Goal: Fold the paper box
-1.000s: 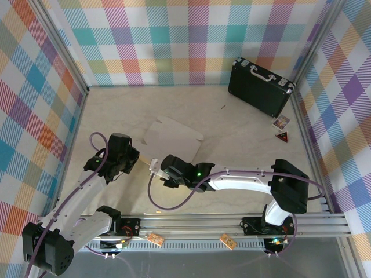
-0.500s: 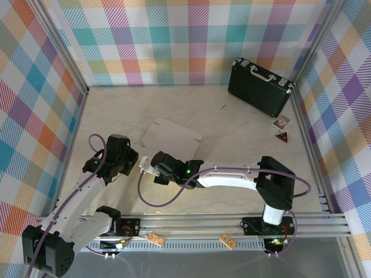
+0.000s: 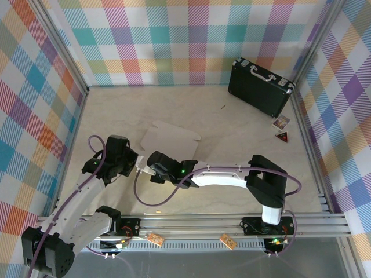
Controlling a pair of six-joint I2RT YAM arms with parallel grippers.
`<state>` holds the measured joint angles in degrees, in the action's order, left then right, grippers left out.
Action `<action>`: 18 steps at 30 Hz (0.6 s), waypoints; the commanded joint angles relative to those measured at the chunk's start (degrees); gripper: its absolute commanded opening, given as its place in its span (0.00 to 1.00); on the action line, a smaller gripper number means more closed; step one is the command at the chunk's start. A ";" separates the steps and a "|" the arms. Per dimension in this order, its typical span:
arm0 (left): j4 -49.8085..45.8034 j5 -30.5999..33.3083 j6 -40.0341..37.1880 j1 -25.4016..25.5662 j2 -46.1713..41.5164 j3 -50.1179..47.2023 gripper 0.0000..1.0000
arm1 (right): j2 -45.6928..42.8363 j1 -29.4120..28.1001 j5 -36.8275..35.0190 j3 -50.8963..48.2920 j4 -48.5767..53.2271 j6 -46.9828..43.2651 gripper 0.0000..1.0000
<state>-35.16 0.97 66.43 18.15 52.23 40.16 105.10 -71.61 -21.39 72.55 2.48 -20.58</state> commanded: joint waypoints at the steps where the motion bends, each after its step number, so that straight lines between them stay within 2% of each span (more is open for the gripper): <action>1: 0.34 -2.53 -1.40 0.28 -0.88 -0.57 0.00 | 0.24 -0.21 2.17 0.65 -3.93 -0.72 0.00; 4: 0.22 -1.71 -1.31 0.30 -0.94 -0.59 0.00 | -1.06 -0.21 4.22 -0.93 -4.28 -1.17 0.00; 7: -0.13 -1.23 -1.39 0.30 -1.13 -0.27 0.00 | -1.98 -0.23 2.84 -2.42 -4.57 -0.92 0.00; 9: -0.25 -1.08 -1.63 0.29 -1.35 -0.11 0.00 | -2.78 -0.10 2.66 -3.58 -3.71 -0.52 0.26; 10: -0.49 -0.98 -1.74 0.29 -1.50 0.04 0.00 | -3.23 -0.09 2.52 -4.28 -3.13 -0.41 0.32; 11: -0.74 -0.91 -1.90 0.30 -1.60 0.15 0.00 | -3.69 -0.09 2.05 -5.35 -3.11 -0.19 0.32; 13: -1.13 -0.66 -1.97 0.30 -2.00 0.30 0.00 | -5.13 -0.09 1.61 -7.74 -3.49 0.54 0.29; 18: -1.74 0.30 -2.45 0.28 -2.61 0.29 0.00 | -9.78 -0.09 1.27 -14.41 -5.30 2.92 0.04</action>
<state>-36.45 -0.51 66.02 18.61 50.78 40.16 98.24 -71.61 -20.95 61.12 -3.53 -19.11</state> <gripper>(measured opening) 0.044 0.076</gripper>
